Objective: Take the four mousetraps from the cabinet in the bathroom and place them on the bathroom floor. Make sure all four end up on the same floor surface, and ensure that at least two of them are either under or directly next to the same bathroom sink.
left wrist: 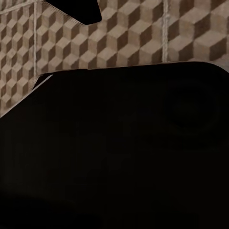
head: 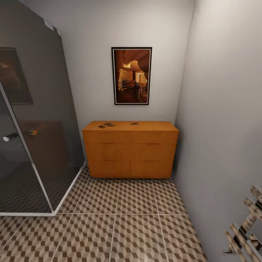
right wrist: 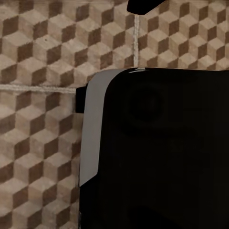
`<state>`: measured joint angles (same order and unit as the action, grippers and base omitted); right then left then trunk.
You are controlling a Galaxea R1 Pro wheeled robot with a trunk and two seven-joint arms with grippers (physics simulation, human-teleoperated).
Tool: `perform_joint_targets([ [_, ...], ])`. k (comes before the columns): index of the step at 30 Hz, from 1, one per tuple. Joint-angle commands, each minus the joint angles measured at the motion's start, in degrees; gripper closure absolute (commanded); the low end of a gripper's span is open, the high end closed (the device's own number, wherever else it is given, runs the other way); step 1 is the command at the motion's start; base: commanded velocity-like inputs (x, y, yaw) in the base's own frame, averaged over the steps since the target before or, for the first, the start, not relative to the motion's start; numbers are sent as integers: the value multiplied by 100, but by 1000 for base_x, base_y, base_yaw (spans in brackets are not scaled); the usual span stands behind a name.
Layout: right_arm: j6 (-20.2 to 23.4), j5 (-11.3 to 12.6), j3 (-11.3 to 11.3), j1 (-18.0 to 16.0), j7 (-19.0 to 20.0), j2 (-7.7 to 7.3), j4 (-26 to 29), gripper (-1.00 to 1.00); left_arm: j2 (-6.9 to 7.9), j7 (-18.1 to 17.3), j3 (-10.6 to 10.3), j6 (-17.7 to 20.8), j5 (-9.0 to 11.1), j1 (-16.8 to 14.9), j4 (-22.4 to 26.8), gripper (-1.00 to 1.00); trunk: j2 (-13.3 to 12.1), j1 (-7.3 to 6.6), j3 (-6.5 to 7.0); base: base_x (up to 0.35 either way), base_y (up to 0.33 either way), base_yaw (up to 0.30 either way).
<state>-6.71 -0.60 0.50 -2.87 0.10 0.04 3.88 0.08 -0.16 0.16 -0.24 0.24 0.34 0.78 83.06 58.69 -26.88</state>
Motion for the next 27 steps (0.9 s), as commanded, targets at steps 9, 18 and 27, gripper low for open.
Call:
perform_joint_targets([
  [9, -86, 34, -45, -3, -15, -12, 6, -100, 0, -2, 1, -3, 2, 2, 9, -100, 2, 3, -5, 327, 0, 0],
  [18, -93, 50, -58, -3, -18, -13, 12, -100, 0, -2, 1, -3, 2, 2, 7, -100, 2, 3, -5, 327, 0, 0],
  [27, -126, 46, -48, -3, -17, -11, 105, -100, 0, 4, 13, 1, 8, 3, 70, -100, 2, 3, -5, 327, 0, 0],
])
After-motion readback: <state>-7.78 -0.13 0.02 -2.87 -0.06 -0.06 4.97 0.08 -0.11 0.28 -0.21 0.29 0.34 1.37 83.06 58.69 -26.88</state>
